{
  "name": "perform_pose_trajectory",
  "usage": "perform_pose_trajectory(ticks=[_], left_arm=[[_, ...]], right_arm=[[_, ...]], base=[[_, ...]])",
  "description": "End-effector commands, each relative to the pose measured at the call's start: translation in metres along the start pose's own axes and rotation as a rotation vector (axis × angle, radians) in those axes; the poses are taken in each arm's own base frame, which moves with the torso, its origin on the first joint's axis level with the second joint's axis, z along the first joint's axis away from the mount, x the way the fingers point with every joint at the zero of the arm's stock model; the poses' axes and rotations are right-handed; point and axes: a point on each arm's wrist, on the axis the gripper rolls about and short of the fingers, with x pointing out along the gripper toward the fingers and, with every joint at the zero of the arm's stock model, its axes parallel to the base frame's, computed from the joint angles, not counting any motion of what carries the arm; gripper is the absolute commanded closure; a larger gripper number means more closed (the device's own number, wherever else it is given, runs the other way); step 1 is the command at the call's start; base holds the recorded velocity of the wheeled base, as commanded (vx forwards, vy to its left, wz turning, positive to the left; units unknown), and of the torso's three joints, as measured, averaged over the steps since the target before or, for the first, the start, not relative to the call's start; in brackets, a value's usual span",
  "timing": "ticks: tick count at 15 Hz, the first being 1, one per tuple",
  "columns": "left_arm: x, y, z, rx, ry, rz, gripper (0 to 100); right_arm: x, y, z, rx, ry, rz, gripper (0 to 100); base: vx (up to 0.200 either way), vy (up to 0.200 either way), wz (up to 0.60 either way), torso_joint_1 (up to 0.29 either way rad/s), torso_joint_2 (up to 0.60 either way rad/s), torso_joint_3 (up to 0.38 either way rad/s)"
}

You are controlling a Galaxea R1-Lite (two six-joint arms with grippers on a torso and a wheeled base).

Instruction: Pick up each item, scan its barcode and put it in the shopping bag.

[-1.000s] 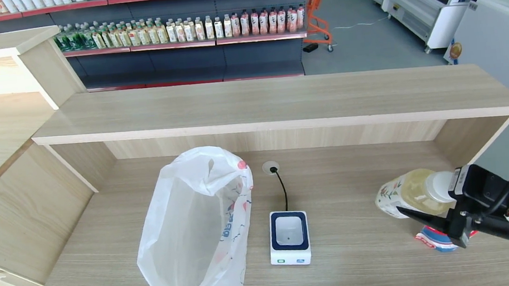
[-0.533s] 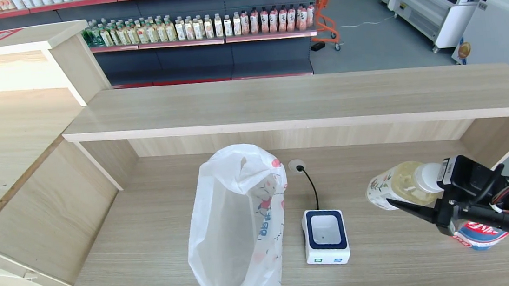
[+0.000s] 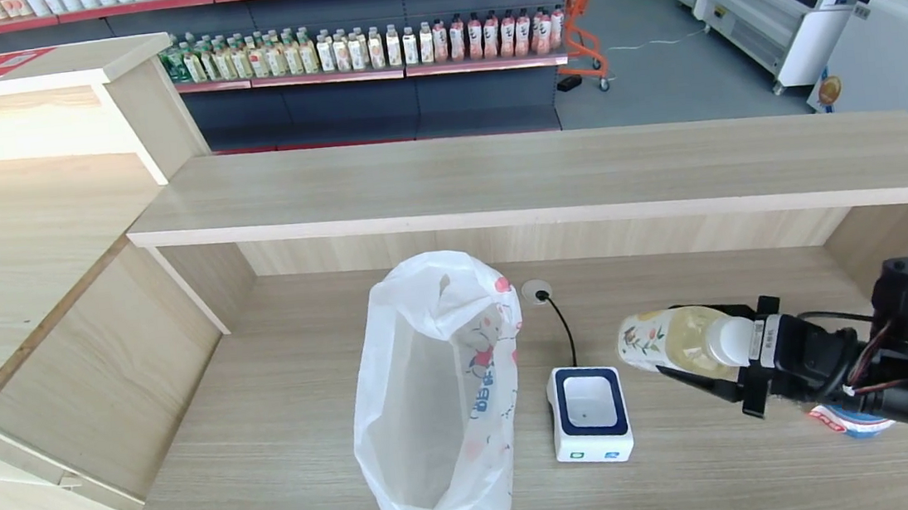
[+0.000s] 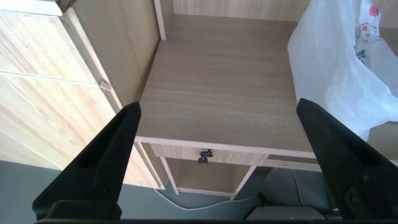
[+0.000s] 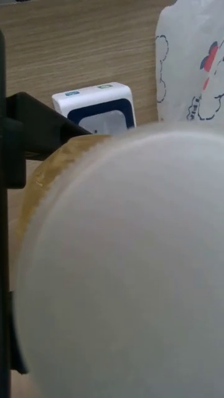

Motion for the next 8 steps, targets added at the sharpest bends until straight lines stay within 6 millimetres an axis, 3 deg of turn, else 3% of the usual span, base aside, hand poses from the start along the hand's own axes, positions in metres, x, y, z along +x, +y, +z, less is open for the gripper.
perform_pose_trajectory(ticks=[1,4,8], left_arm=[[0.0,0.0,0.0,0.0,0.0,0.0,0],[0.0,0.0,0.0,0.0,0.0,0.0,0],[0.0,0.0,0.0,0.0,0.0,0.0,0]], right_arm=[[0.015,0.015,-0.028,0.03,0.002,0.062,100],[0.024,0.023,-0.039,0.033,-0.012,0.078,100],[0.04,0.037,-0.037,-0.008,-0.079,0.161,100]], base=[[0.0,0.0,0.0,0.0,0.0,0.0],[0.0,0.0,0.0,0.0,0.0,0.0],[0.0,0.0,0.0,0.0,0.0,0.0]])
